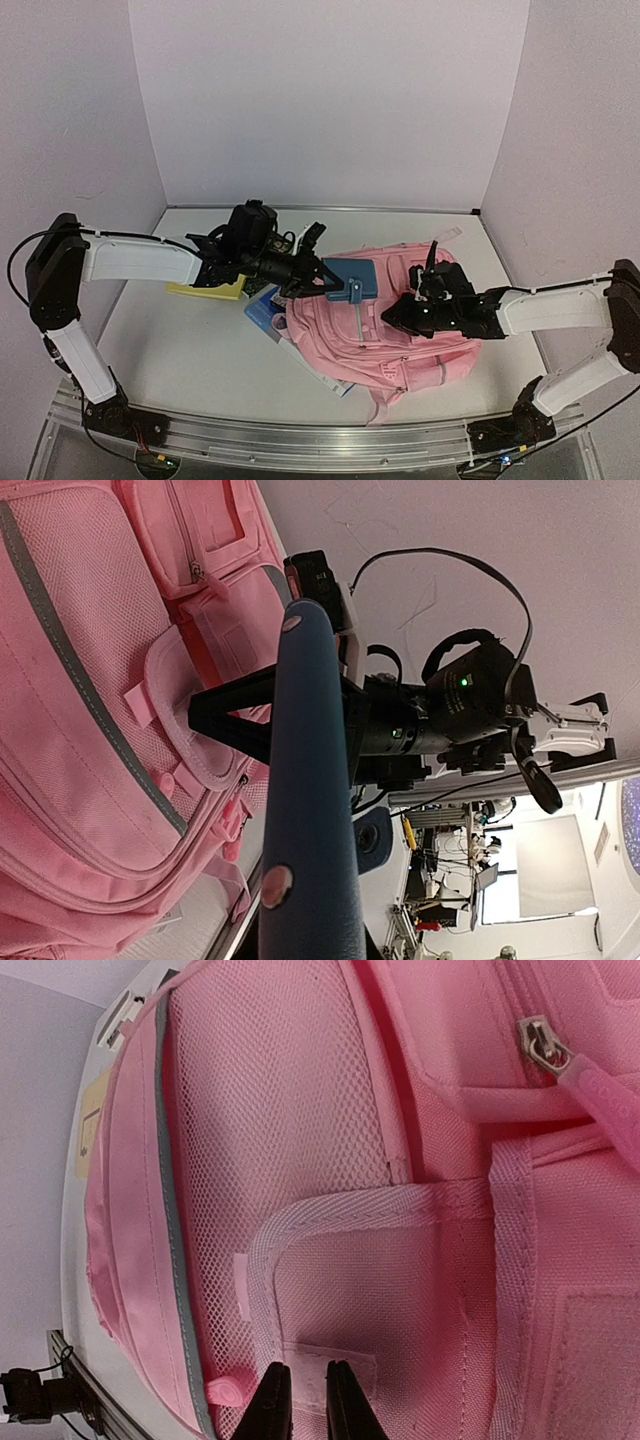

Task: Pack the student bag
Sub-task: Place the personal item in the student bag.

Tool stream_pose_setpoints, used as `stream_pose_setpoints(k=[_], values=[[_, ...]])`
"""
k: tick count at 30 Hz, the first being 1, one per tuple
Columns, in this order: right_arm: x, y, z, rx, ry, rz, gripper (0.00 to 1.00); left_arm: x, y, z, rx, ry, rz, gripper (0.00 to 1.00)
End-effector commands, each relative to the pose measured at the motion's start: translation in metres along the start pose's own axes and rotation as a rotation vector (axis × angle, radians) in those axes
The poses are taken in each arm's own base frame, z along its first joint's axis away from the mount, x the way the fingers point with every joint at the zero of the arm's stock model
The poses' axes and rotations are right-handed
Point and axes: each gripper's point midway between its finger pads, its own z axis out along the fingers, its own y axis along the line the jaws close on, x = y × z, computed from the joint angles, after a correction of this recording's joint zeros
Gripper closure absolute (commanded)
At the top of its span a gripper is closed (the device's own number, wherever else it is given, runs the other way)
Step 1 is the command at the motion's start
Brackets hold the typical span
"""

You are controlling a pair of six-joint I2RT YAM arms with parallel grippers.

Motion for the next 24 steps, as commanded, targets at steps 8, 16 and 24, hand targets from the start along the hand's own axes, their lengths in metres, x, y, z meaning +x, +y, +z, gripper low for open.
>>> stream_pose_setpoints(k=[8, 16, 24], values=[[-0.058, 0.011, -0.066, 0.075, -0.258, -0.02, 0.67, 0.002, -0.027, 0.044, 0.059, 0.05, 0.044, 1.0], [-0.062, -0.02, -0.094, 0.162, -0.363, 0.077, 0.66, 0.004, -0.043, 0.074, 0.095, 0.084, 0.064, 1.0], [-0.066, -0.024, -0.095, 0.237, -0.356, -0.001, 0.65, 0.013, 0.0, 0.099, -0.029, 0.13, -0.086, 1.0]])
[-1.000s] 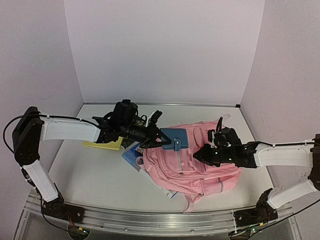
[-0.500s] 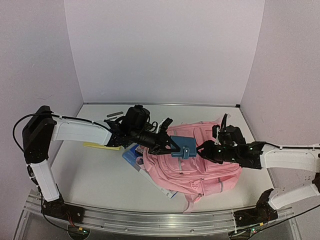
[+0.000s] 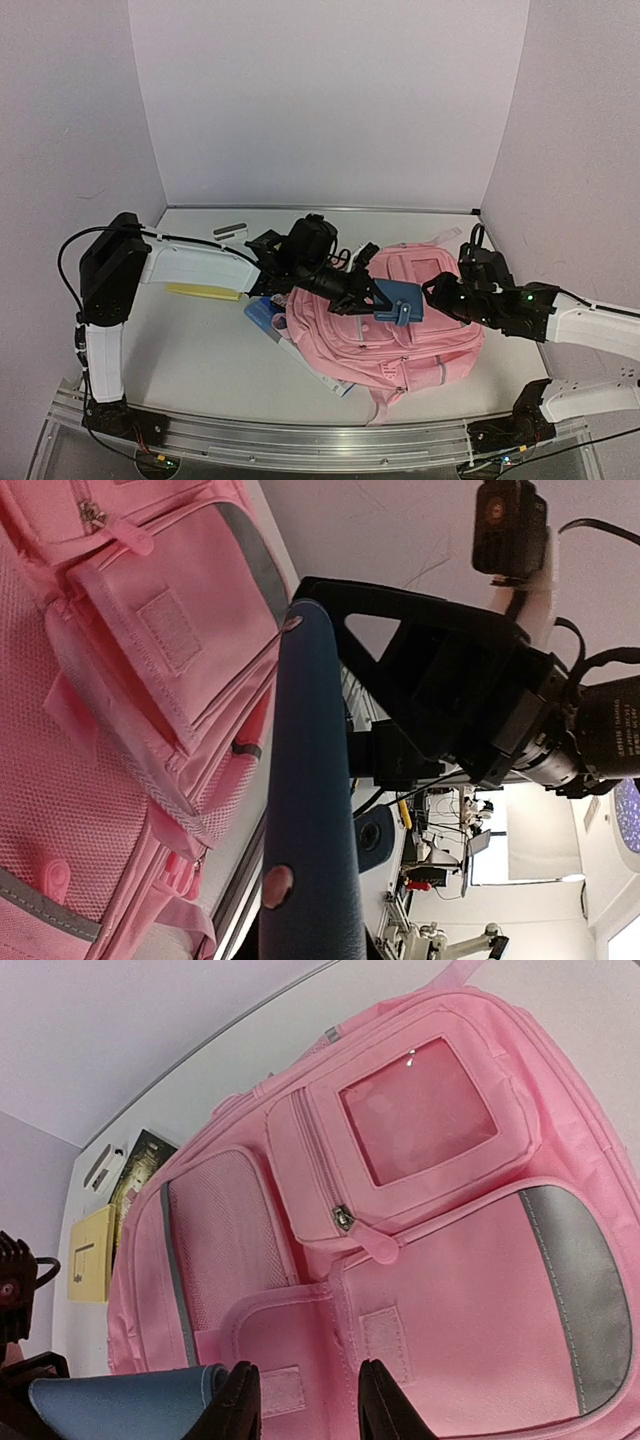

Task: Pack the student bag
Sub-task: Place the personal item in the student bag.

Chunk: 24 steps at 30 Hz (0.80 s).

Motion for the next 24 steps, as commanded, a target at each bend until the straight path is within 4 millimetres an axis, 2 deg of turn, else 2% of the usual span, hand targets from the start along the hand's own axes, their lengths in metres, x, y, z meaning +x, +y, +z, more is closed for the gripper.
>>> stream_pose_setpoints(k=[1, 5, 12, 15, 24], values=[[-0.006, -0.008, 0.001, 0.08, -0.018, -0.076, 0.65, -0.003, 0.021, 0.006, -0.085, -0.006, -0.096, 1.0], [-0.003, -0.011, 0.003, 0.109, 0.002, -0.135, 0.62, 0.005, 0.05, 0.007, -0.188, 0.004, -0.171, 1.0], [0.016, -0.013, 0.02, 0.15, 0.103, -0.24, 0.59, 0.013, 0.077, 0.006, -0.25, 0.006, -0.244, 1.0], [0.027, -0.012, 0.029, 0.169, 0.146, -0.283, 0.51, 0.013, 0.085, 0.003, -0.261, -0.009, -0.262, 1.0], [0.044, -0.014, 0.051, 0.261, 0.193, -0.396, 0.49, 0.011, 0.089, 0.0, -0.263, -0.031, -0.275, 1.0]])
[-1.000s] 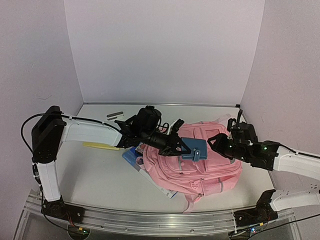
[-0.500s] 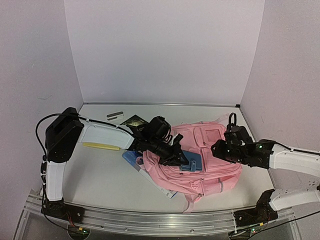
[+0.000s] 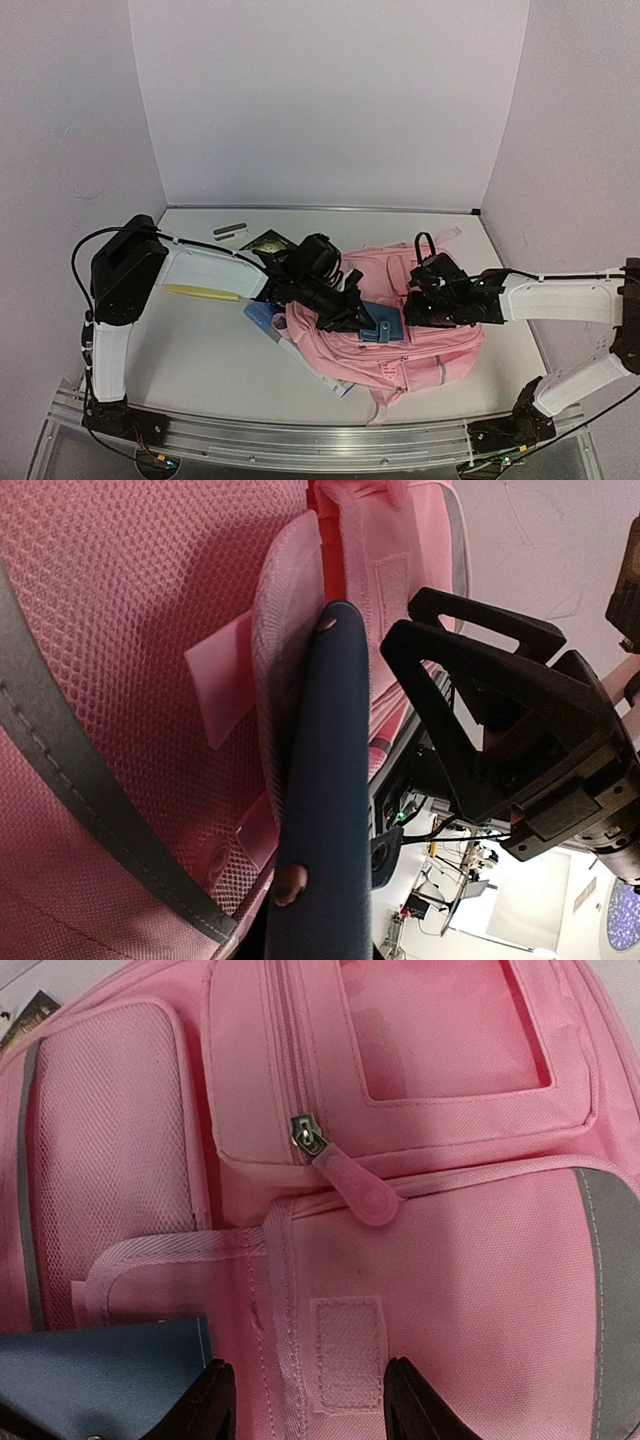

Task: Pack the student bag
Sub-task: Place the personal item in the student bag.

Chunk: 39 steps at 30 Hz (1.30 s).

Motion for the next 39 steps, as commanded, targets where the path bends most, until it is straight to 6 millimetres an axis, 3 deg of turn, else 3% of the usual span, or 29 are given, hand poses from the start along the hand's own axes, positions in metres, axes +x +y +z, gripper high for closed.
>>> stream_pose_setpoints(k=[1, 8, 15, 24, 32, 39], values=[[-0.006, 0.004, 0.004, 0.072, -0.007, -0.071, 0.48, -0.012, 0.011, -0.006, -0.029, -0.054, -0.033, 1.0], [0.001, -0.014, 0.017, 0.252, 0.016, -0.173, 0.45, -0.014, 0.011, -0.007, -0.017, -0.059, -0.031, 1.0], [-0.002, -0.019, 0.019, 0.386, -0.01, -0.224, 0.47, -0.014, 0.01, -0.006, -0.008, -0.055, -0.03, 1.0], [-0.013, -0.019, 0.008, 0.394, -0.062, -0.176, 0.63, -0.015, 0.012, -0.006, 0.009, -0.061, -0.033, 1.0], [-0.025, -0.016, -0.006, 0.357, -0.099, -0.131, 0.98, -0.019, 0.008, -0.004, 0.022, -0.066, -0.03, 1.0], [-0.034, 0.0, -0.022, 0.233, -0.113, -0.084, 1.0, -0.025, 0.008, 0.003, 0.027, -0.071, -0.039, 1.0]])
